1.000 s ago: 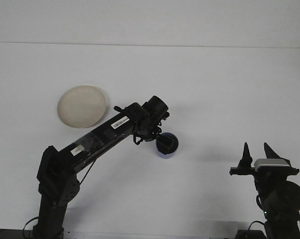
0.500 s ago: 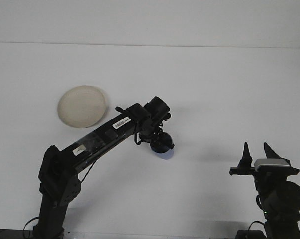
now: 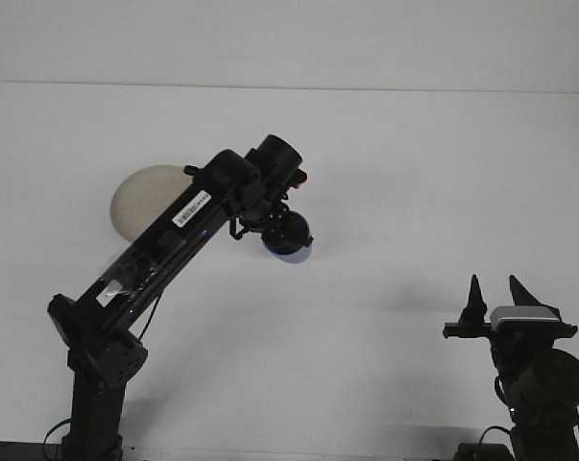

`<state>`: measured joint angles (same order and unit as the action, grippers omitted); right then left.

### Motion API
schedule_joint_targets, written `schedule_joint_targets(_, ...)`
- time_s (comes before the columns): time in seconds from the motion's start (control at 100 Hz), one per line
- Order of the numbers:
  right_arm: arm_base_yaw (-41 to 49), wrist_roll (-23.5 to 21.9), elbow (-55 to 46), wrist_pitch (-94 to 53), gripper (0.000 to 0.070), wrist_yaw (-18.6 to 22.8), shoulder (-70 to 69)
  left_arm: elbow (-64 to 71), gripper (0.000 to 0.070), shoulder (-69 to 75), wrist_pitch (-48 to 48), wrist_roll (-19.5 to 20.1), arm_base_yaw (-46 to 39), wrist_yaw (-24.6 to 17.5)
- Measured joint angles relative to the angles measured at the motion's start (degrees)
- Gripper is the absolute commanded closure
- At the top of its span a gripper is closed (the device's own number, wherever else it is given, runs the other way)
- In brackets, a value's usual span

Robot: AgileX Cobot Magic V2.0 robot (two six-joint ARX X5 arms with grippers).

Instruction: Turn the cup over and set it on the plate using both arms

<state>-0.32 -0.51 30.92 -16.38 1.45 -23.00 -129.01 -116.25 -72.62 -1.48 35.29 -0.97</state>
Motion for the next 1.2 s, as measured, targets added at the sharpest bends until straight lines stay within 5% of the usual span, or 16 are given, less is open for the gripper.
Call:
schedule_joint_targets(0.66, 0.0, 0.0, 0.0, -0.7, 0.0312, 0.0, 0.0, -1.9, 0.069, 0.8, 2.0, -0.2, -33.1, 3.8)
schedule_joint_targets(1.2, 0.0, 0.0, 0.0, -0.6, 0.0312, 0.0, 0.0, -1.9, 0.069, -9.8, 1.2, -1.5, -36.2, 3.8)
